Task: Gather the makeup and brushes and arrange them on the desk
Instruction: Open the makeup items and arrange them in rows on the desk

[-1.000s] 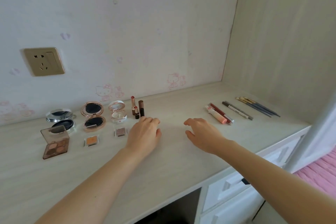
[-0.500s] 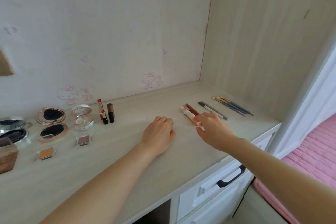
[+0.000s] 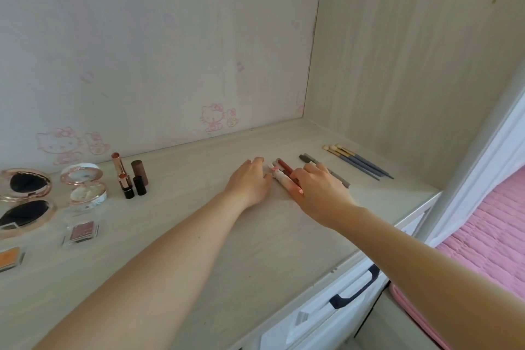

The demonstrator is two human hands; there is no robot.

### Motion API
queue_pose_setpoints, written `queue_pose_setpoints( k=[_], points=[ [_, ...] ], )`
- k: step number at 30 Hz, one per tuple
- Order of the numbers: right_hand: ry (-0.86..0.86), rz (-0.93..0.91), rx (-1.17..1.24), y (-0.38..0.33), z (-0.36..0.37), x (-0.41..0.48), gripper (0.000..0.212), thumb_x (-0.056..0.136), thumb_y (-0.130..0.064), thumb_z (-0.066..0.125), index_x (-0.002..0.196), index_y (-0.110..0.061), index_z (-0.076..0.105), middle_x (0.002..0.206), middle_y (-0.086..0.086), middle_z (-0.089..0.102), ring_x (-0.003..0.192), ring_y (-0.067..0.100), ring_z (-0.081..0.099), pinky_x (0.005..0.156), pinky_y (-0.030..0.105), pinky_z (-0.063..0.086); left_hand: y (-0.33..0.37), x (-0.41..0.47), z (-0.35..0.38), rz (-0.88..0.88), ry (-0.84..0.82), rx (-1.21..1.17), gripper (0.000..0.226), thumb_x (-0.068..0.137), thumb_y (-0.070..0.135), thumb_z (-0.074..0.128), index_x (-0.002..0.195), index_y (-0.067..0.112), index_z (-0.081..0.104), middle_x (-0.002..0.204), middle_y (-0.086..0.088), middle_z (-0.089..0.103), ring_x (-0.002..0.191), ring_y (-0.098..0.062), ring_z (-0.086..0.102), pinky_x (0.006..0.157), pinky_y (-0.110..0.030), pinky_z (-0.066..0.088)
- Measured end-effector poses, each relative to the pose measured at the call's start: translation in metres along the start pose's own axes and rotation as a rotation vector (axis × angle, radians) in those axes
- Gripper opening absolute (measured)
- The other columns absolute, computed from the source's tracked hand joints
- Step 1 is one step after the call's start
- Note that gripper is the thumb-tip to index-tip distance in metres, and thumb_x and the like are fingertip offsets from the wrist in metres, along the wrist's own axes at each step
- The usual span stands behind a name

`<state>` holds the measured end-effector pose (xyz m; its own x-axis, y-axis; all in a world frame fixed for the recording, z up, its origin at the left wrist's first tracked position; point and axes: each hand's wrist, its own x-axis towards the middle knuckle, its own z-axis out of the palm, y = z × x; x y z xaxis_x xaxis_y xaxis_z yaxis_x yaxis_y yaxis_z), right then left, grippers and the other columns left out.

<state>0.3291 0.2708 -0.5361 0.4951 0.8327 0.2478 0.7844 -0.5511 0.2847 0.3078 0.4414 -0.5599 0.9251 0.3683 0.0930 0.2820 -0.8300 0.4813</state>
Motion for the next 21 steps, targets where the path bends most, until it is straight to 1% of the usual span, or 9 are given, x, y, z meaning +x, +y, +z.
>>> queue_pose_setpoints(
  k=[3, 6, 9, 11, 12, 14, 16, 18, 21],
  points=[
    [0.023, 0.093, 0.139, -0.003, -0.002, -0.001, 0.048, 0.102, -0.023, 0.034, 0.149, -0.026, 0.024, 0.112, 0.005, 0.054, 0.107, 0.027, 0.045, 0.084, 0.03, 0.041, 0.004, 0.007, 0.003, 0.007, -0.037, 0.005, 0.051, 0.097, 0.029, 0.038, 0.145, 0.013, 0.032, 0.146, -0.011, 0.039, 0.134, -0.031, 0.038, 0.112, -0.043, 0.026],
    [0.033, 0.131, 0.2, -0.007, -0.005, -0.003, 0.043, 0.101, -0.026, 0.038, 0.144, -0.024, 0.035, 0.115, 0.004, 0.055, 0.109, 0.026, 0.044, 0.09, 0.031, 0.041, 0.004, 0.013, 0.003, 0.004, -0.04, 0.008, 0.046, 0.096, 0.028, 0.04, 0.141, 0.018, 0.04, 0.141, -0.009, 0.044, 0.13, -0.031, 0.042, 0.111, -0.045, 0.027],
    [0.017, 0.131, 0.14, -0.004, 0.007, 0.0, 0.05, 0.1, -0.024, 0.04, 0.147, -0.027, 0.027, 0.112, 0.005, 0.055, 0.106, 0.028, 0.045, 0.094, 0.034, 0.041, 0.002, 0.013, -0.001, -0.004, -0.021, -0.091, 0.042, 0.094, 0.027, 0.048, 0.135, 0.018, 0.049, 0.138, -0.008, 0.051, 0.128, -0.028, 0.046, 0.107, -0.04, 0.035],
    [0.034, 0.096, 0.034, -0.002, 0.023, 0.003, 0.06, 0.097, -0.018, 0.043, 0.15, -0.032, 0.018, 0.103, 0.004, 0.055, 0.097, 0.029, 0.044, 0.088, 0.036, 0.041, -0.001, 0.009, -0.003, -0.018, 0.003, -0.173, 0.039, 0.092, 0.025, 0.052, 0.131, 0.018, 0.054, 0.134, -0.007, 0.057, 0.125, -0.025, 0.05, 0.105, -0.035, 0.038],
    [0.03, 0.099, 0.011, -0.003, 0.029, 0.005, 0.061, 0.094, -0.016, 0.044, 0.149, -0.032, 0.021, 0.1, 0.004, 0.055, 0.093, 0.028, 0.042, 0.084, 0.035, 0.039, -0.003, 0.007, -0.005, -0.02, 0.022, -0.209, 0.038, 0.092, 0.024, 0.054, 0.129, 0.017, 0.056, 0.131, -0.006, 0.058, 0.123, -0.023, 0.051, 0.104, -0.031, 0.039],
    [0.038, 0.151, 0.008, -0.004, 0.036, 0.005, 0.055, 0.09, -0.013, 0.045, 0.141, -0.03, 0.035, 0.095, 0.004, 0.055, 0.086, 0.025, 0.036, 0.075, 0.032, 0.029, -0.006, 0.001, -0.008, -0.025, 0.066, -0.275, 0.034, 0.09, 0.023, 0.059, 0.124, 0.016, 0.061, 0.125, -0.004, 0.062, 0.119, -0.02, 0.055, 0.099, -0.024, 0.04],
    [0.054, 0.17, 0.013, -0.007, 0.036, 0.002, 0.048, 0.089, -0.012, 0.044, 0.134, -0.028, 0.042, 0.097, 0.003, 0.054, 0.087, 0.025, 0.037, 0.074, 0.033, 0.025, -0.009, -0.005, -0.013, -0.033, 0.107, -0.349, 0.031, 0.087, 0.022, 0.066, 0.117, 0.016, 0.064, 0.116, -0.003, 0.066, 0.11, -0.015, 0.059, 0.09, -0.019, 0.04],
    [0.085, 0.195, 0.091, -0.01, 0.031, -0.002, 0.039, 0.092, -0.015, 0.042, 0.13, -0.023, 0.046, 0.103, 0.004, 0.054, 0.093, 0.026, 0.044, 0.08, 0.032, 0.033, -0.011, -0.012, -0.018, -0.048, 0.126, -0.422, 0.031, 0.083, 0.025, 0.072, 0.112, 0.015, 0.067, 0.106, -0.002, 0.067, 0.099, -0.011, 0.061, 0.082, -0.017, 0.039],
    [0.138, 0.255, 0.37, -0.017, 0.013, -0.011, 0.026, 0.094, -0.016, 0.047, 0.12, -0.015, 0.053, 0.106, 0.005, 0.051, 0.092, 0.025, 0.05, 0.087, 0.038, 0.044, -0.013, -0.025, -0.029, -0.053, 0.136, -0.469, 0.033, 0.078, 0.029, 0.078, 0.107, 0.015, 0.069, 0.099, -0.002, 0.068, 0.094, -0.013, 0.062, 0.072, -0.017, 0.04]
  ],
)
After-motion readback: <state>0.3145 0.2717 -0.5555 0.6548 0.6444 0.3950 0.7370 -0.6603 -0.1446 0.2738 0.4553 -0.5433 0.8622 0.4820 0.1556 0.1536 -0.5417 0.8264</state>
